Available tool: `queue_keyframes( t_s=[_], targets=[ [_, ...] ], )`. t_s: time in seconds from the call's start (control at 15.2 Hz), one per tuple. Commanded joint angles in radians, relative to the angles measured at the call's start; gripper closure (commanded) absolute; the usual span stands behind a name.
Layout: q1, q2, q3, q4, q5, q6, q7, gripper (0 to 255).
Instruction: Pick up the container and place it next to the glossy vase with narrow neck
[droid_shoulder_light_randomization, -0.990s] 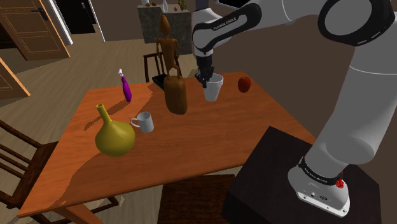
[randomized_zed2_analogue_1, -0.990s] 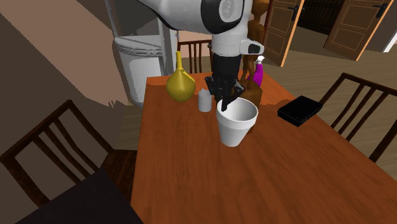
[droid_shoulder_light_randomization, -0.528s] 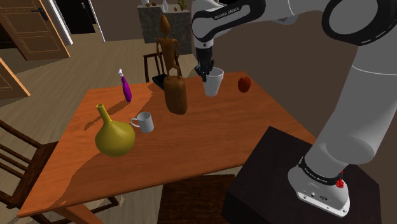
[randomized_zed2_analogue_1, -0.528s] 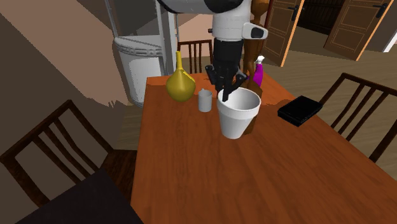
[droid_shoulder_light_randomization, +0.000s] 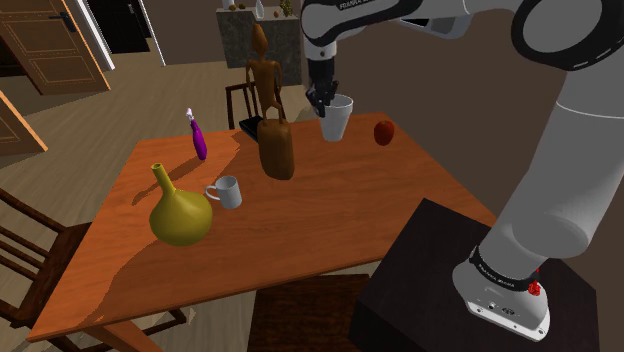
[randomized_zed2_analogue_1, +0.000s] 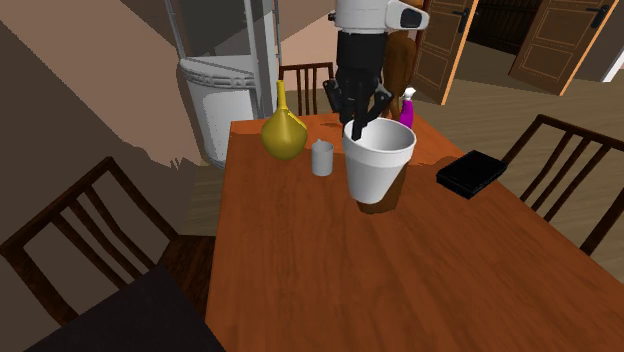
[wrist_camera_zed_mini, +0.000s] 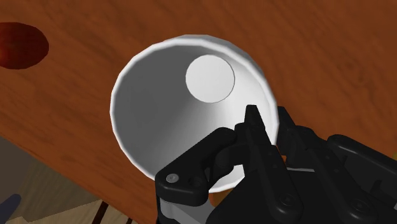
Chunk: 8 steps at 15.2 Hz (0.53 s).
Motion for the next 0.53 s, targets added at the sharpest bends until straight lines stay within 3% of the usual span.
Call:
queue_keyframes(
  t_s=[0.0, 0.46],
  targets=[
    [0.000, -0.002, 0.000, 0.025, 0.000, -0.027, -0.001, 255],
    [0.000, -0.001, 0.000, 0.121, 0.001, -0.122, -0.004, 255]
  ],
)
